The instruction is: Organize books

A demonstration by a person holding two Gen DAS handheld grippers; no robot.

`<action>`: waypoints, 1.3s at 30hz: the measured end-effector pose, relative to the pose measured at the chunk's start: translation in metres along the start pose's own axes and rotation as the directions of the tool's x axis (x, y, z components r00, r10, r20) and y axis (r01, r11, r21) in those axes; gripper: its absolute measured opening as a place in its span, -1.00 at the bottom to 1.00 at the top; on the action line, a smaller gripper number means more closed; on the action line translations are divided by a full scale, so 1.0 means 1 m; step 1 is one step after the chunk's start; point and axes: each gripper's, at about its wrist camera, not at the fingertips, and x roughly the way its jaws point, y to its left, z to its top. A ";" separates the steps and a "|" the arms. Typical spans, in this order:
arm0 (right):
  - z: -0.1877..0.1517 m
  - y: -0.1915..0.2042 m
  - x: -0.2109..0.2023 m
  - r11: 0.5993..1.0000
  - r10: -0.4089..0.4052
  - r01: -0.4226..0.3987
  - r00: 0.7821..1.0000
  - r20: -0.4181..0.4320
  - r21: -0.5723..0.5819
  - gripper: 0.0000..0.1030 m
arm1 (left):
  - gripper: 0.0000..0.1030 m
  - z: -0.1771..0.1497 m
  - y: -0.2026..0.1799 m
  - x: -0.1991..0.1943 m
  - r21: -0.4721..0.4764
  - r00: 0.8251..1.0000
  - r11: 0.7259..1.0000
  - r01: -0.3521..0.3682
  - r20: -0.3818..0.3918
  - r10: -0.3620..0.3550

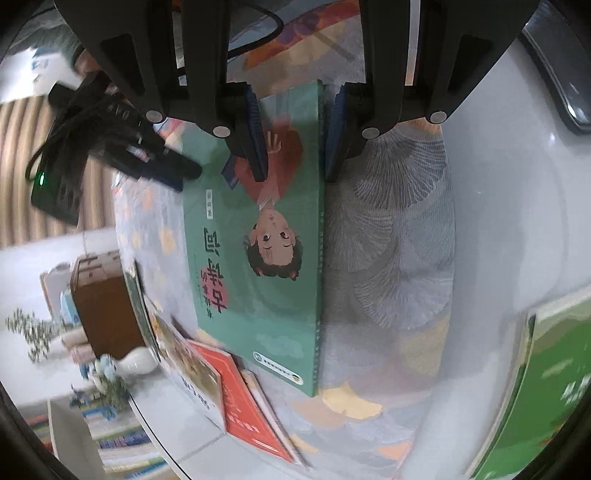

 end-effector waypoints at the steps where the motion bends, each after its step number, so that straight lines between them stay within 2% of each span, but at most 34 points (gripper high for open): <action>1: -0.002 0.001 -0.001 1.000 0.002 -0.002 1.000 0.005 0.002 -0.15 | -0.45 -0.001 0.002 0.000 -0.008 1.000 1.000 0.011 0.001 -0.011; 4: -0.002 -0.005 -0.002 0.999 0.025 -0.025 1.000 0.014 0.035 -0.15 | -0.45 -0.003 0.003 -0.003 -0.032 0.998 0.998 0.063 0.002 -0.063; 6: 0.000 -0.013 -0.001 0.994 0.074 -0.075 0.997 0.013 0.081 -0.15 | -0.45 -0.005 0.005 -0.009 -0.061 0.979 0.977 0.205 0.009 -0.205; 7: -0.001 -0.019 -0.002 0.989 0.101 -0.102 0.995 0.013 0.104 -0.14 | -0.45 -0.005 0.004 -0.012 -0.083 0.959 0.955 0.285 0.017 -0.284; 8: 0.000 -0.023 -0.002 0.985 0.123 -0.124 0.992 0.013 0.123 -0.13 | -0.45 -0.005 0.003 -0.014 -0.087 0.949 0.945 0.316 0.029 -0.314; 9: -0.001 -0.025 -0.001 0.979 0.147 -0.147 0.989 0.013 0.141 -0.13 | -0.45 -0.004 -0.001 -0.015 -0.076 0.948 0.945 0.317 0.037 -0.315; 10: -0.001 -0.026 -0.001 0.977 0.157 -0.157 0.988 0.012 0.148 -0.13 | -0.45 -0.003 -0.007 -0.014 -0.055 0.958 0.957 0.285 0.037 -0.284; 12: -0.001 -0.026 -0.001 0.975 0.166 -0.165 0.986 0.011 0.150 -0.13 | -0.45 0.000 -0.017 -0.010 -0.012 0.982 0.982 0.187 0.033 -0.187; 14: -0.003 -0.024 -0.002 0.977 0.160 -0.160 0.987 0.014 0.143 -0.10 | -0.62 0.001 -0.028 -0.003 0.041 0.995 0.995 0.094 0.015 -0.094; 16: -0.003 -0.022 -0.002 0.976 0.167 -0.168 0.986 0.019 0.143 -0.04 | -0.77 0.001 -0.036 0.003 0.080 0.999 0.996 0.033 0.008 -0.034; 18: -0.005 -0.024 -0.003 0.970 0.186 -0.187 0.982 0.022 0.154 0.00 | -0.78 0.001 -0.042 0.008 0.098 1.000 0.995 0.027 0.002 -0.028; 21: -0.005 -0.033 -0.003 0.952 0.239 -0.239 0.971 0.023 0.194 0.03 | -0.78 0.005 -0.040 0.006 0.074 0.995 0.993 0.095 0.002 -0.095; 22: -0.004 -0.039 -0.002 0.940 0.266 -0.264 0.964 0.019 0.215 0.03 | -0.78 0.007 -0.039 0.001 0.042 0.988 0.988 0.149 0.022 -0.150; 24: -0.002 -0.049 -0.003 0.915 0.313 -0.306 0.950 0.014 0.262 0.02 | -0.78 0.013 -0.035 -0.007 -0.014 0.958 0.958 0.286 0.037 -0.285; 28: -0.001 -0.075 -0.013 0.879 0.343 -0.340 0.938 0.053 0.334 0.05 | -0.78 0.016 -0.037 -0.011 -0.048 0.933 0.932 0.359 0.041 -0.357; 33: -0.007 -0.095 -0.009 0.804 0.435 -0.423 0.898 0.071 0.418 0.20 | -0.74 0.017 -0.038 -0.009 -0.102 0.896 0.890 0.444 0.040 -0.442; 37: -0.020 -0.104 0.006 0.655 0.549 -0.541 0.820 0.159 0.528 0.33 | -0.74 0.019 -0.028 -0.005 -0.169 0.858 0.843 0.511 0.051 -0.510; 39: -0.025 -0.102 0.015 0.563 0.615 -0.604 0.762 0.202 0.565 0.34 | -0.74 0.020 -0.024 -0.004 -0.195 0.847 0.827 0.528 0.054 -0.528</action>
